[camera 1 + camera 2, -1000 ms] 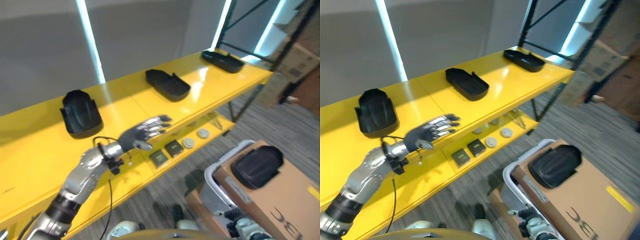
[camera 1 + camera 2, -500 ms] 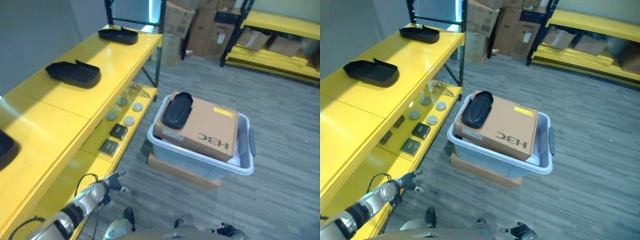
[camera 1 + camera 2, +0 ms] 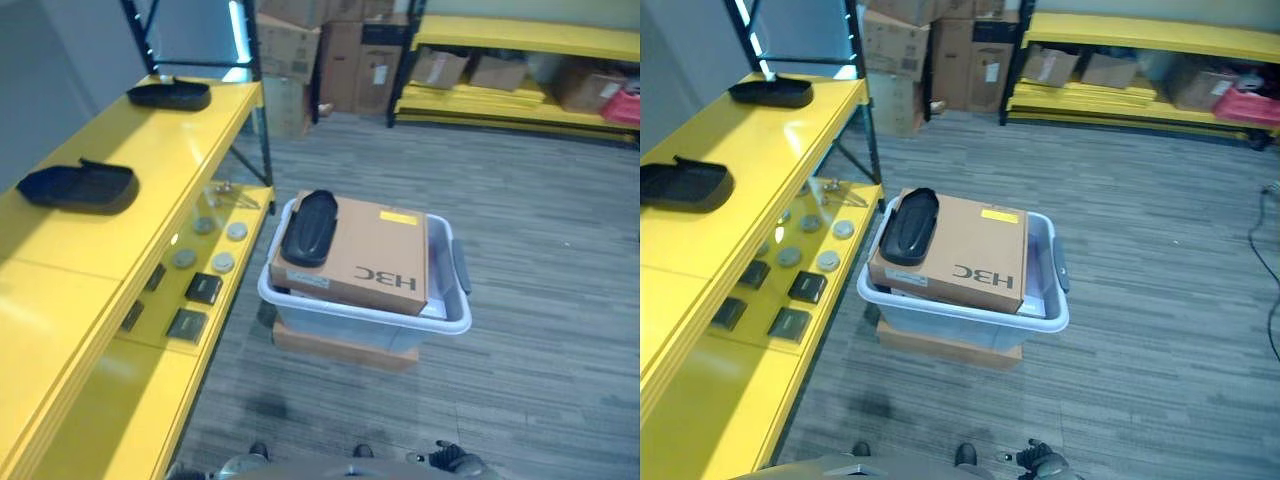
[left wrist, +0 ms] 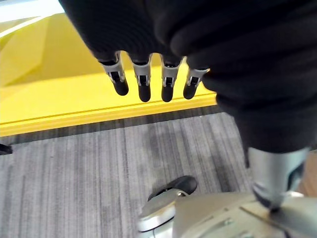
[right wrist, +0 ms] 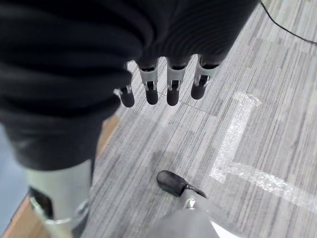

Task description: Move parts from the plastic box to the shelf.

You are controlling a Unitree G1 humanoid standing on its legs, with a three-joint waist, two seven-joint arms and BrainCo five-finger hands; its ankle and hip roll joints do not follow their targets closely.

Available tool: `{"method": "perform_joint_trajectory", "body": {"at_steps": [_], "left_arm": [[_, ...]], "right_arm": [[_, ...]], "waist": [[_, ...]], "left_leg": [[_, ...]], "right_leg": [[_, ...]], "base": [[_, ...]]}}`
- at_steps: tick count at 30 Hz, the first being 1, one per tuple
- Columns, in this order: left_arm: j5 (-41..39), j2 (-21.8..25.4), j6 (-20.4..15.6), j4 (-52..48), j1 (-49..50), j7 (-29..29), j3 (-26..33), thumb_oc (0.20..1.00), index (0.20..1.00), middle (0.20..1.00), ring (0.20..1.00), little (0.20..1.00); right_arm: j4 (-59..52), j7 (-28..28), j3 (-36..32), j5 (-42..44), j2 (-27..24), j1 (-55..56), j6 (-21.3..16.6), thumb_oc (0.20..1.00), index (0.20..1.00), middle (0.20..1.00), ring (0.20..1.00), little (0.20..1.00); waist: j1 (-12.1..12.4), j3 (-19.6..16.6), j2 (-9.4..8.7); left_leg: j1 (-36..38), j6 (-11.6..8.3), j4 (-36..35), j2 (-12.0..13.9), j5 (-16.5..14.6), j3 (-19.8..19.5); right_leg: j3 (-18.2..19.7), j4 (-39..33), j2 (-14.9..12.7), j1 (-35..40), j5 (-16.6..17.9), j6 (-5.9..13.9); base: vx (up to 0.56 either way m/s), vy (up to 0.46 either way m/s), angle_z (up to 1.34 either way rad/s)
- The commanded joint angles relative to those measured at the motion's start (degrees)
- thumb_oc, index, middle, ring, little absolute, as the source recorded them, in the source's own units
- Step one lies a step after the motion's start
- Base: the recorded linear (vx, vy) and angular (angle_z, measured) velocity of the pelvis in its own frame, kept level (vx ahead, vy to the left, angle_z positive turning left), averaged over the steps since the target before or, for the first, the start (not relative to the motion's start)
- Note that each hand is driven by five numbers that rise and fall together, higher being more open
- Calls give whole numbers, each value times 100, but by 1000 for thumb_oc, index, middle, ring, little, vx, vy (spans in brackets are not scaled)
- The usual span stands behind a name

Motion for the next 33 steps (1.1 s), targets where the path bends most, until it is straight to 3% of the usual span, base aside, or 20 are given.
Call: {"method": "perform_joint_trajectory", "body": {"at_steps": [1, 3, 5, 6, 8, 12, 16, 19, 22, 24, 26, 27, 28, 29, 30, 32, 33], "left_arm": [[273, 31, 86, 82, -421, -179, -243, 1000, 1000, 1000, 1000, 1000], [193, 87, 173, -10, -428, -197, -279, 1000, 1000, 1000, 1000, 1000], [127, 262, 205, -147, -429, -231, -352, 1000, 1000, 1000, 1000, 1000], [107, 314, 206, -177, -426, -236, -374, 1000, 1000, 1000, 1000, 1000], [86, 429, 230, -214, -448, -277, -366, 1000, 1000, 1000, 1000, 1000], [114, 522, 183, -103, -552, -307, -247, 1000, 1000, 1000, 1000, 1000], [-109, 474, 77, -10, -631, -219, -114, 1000, 1000, 1000, 1000, 1000], [-48, 381, -88, -28, -595, -150, -122, 1000, 1000, 1000, 1000, 1000], [-249, 344, -268, -90, -581, -7, -62, 1000, 1000, 1000, 1000, 1000], [-121, 354, -360, -185, -642, -5, -77, 1000, 1000, 1000, 1000, 1000], [-71, 329, -337, -257, -733, 14, -192, 1000, 1000, 1000, 1000, 1000], [-61, 287, -336, -269, -747, 29, -253, 1000, 1000, 1000, 1000, 1000], [-39, 274, -310, -285, -746, 18, -268, 1000, 1000, 1000, 1000, 1000], [46, 262, -232, -382, -643, 65, -294, 1000, 1000, 1000, 1000, 1000], [43, 269, -219, -399, -613, 74, -298, 1000, 1000, 1000, 1000, 1000], [107, 371, -210, -510, -332, 149, -258, 1000, 1000, 1000, 1000, 1000], [114, 382, -213, -518, -304, 163, -246, 1000, 1000, 1000, 1000, 1000]], "right_arm": [[425, 54, -89, 234, 6, -122, 12, 1000, 1000, 1000, 1000, 1000], [467, 22, -170, 348, 23, -93, -44, 1000, 1000, 1000, 1000, 1000], [493, -22, -266, 485, 69, -108, -219, 1000, 1000, 1000, 1000, 1000], [484, -8, -284, 529, 71, -115, -257, 1000, 1000, 1000, 1000, 1000], [447, 28, -347, 577, 77, -155, -376, 1000, 1000, 1000, 1000, 1000], [408, 123, -476, 475, 96, -192, -565, 1000, 1000, 1000, 1000, 1000], [554, 114, -482, 369, 90, -187, -616, 1000, 1000, 1000, 1000, 1000], [570, 50, -462, 450, 55, -159, -713, 1000, 1000, 1000, 1000, 1000], [470, -76, -420, 532, -80, -203, -706, 1000, 1000, 1000, 1000, 1000], [404, -141, -488, 713, -215, -169, -960, 1000, 1000, 1000, 1000, 1000], [307, -266, -588, 1165, -341, -165, -1245, 1000, 1000, 1000, 1000, 1000], [185, -314, -705, 1435, -416, -223, -1383, 1000, 1000, 1000, 1000, 1000], [76, -333, -744, 1544, -437, -240, -1376, 1000, 1000, 1000, 1000, 1000], [-906, -732, -838, 1853, -574, -300, -1382, 1000, 1000, 1000, 1000, 1000], [-1118, -816, -834, 1875, -598, -309, -1338, 1000, 1000, 1000, 1000, 1000], [-2703, -1395, -893, 2180, -768, -406, -1199, 1000, 1000, 1000, 1000, 1000], [-2804, -1432, -910, 2217, -776, -410, -1242, 1000, 1000, 1000, 1000, 1000]], "waist": [[60, 25, -40], [21, 67, 34], [-38, 297, 125], [-47, 354, 134], [-57, 482, 121], [-93, 569, -65], [-122, 466, -107], [-98, 394, -138], [-90, 423, -192], [-33, 518, -168], [-3, 634, -78], [-14, 724, -35], [-43, 740, -37], [-57, 748, -37], [-47, 739, -35], [40, 691, -45], [47, 689, -48]], "left_leg": [[-389, 501, 366, -583, -577, -161], [-408, 597, 455, -606, -610, -191], [-464, 885, 671, -720, -713, -326], [-501, 954, 730, -756, -744, -320], [-564, 987, 864, -845, -851, -306], [-559, 941, 1066, -907, -1108, -364], [-450, 798, 1102, -644, -1126, -263], [-316, 582, 1104, -377, -1126, -142], [-515, 404, 1717, -93, -1181, -75], [-887, 288, 2183, 30, -840, -116], [-1025, 134, 1929, 157, -667, -16], [-1137, -13, 1649, 284, -330, 131], [-1110, -14, 1566, 331, -312, 250], [-993, 54, 1239, 362, -186, 223], [-961, 60, 1189, 349, -191, 193], [-839, 72, 947, 248, -205, 18], [-833, 73, 933, 240, -204, 17]], "right_leg": [[-183, 255, -112, -119, -467, 152], [-231, 859, -144, -308, -681, 151], [-147, 2566, -301, -1407, -362, 365], [-118, 2874, -302, -1693, -252, 395], [-190, 2642, -350, -1983, 18, 398], [-185, 1173, -465, -1683, 304, 494], [-280, 909, -400, -1269, 31, 403], [-475, 775, -310, -977, -114, 286], [-574, 828, -255, -856, -282, 126], [-676, 725, -184, -643, -336, 21], [-825, 608, -133, -412, -376, 60], [-925, 510, -149, -281, -366, 68], [-974, 459, -175, -227, -358, 73], [-1034, 492, -238, -217, -374, 18], [-1031, 508, -242, -232, -381, 24], [-1081, 576, -262, -332, -373, 78], [-1089, 578, -265, -339, -368, 84]], "base": [[96, 55, -5], [37, 57, 2], [-44, 94, -6], [-40, 20, -23], [52, -89, -47], [235, -233, -3], [314, -252, 35], [257, -202, 18], [179, -150, 29], [98, -98, 14], [88, -2, 18], [111, 49, 34], [109, 132, 55], [93, 129, 55], [90, 140, 45], [62, 73, -26], [46, 75, -41]]}}
